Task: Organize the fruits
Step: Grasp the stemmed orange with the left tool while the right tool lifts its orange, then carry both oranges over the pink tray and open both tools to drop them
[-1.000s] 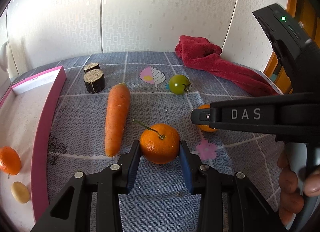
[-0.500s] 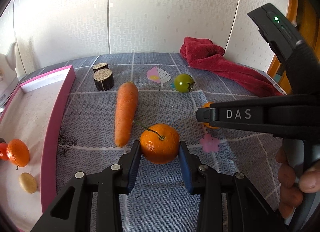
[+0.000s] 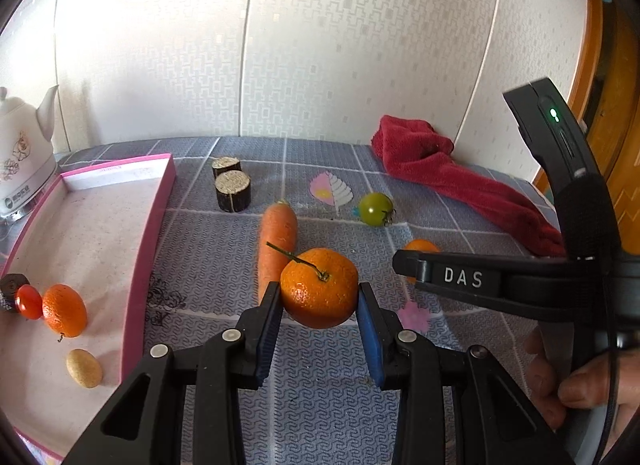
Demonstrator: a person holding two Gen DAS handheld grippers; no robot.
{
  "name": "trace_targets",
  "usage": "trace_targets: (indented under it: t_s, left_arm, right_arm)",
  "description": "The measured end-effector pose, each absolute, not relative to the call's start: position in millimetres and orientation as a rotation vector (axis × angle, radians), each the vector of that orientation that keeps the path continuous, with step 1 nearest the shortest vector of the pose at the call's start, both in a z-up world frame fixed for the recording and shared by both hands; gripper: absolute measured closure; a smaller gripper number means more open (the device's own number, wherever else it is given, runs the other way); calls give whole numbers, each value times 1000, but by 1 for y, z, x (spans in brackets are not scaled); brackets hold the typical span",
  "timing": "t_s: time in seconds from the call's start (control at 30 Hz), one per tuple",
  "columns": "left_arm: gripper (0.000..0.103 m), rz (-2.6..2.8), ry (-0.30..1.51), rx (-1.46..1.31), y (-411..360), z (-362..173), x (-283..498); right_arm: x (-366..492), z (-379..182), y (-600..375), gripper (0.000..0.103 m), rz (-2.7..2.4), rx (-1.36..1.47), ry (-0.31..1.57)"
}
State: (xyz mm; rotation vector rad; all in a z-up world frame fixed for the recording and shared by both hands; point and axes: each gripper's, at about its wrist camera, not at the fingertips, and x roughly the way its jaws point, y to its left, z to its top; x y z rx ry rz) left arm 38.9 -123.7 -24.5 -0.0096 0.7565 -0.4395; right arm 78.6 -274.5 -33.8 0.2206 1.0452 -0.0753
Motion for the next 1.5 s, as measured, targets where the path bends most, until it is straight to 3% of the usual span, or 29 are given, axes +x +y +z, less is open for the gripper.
trace_targets:
  t_s: [0.83,1.5]
  left_arm:
    - [66,-340,748,-114,-88,-8,46]
    - [66,-166,740,-208,-13,25,86]
  right_arm:
    - [71,-5,-244,69,76,228,898]
    - [73,10,-184,69,239,196,856]
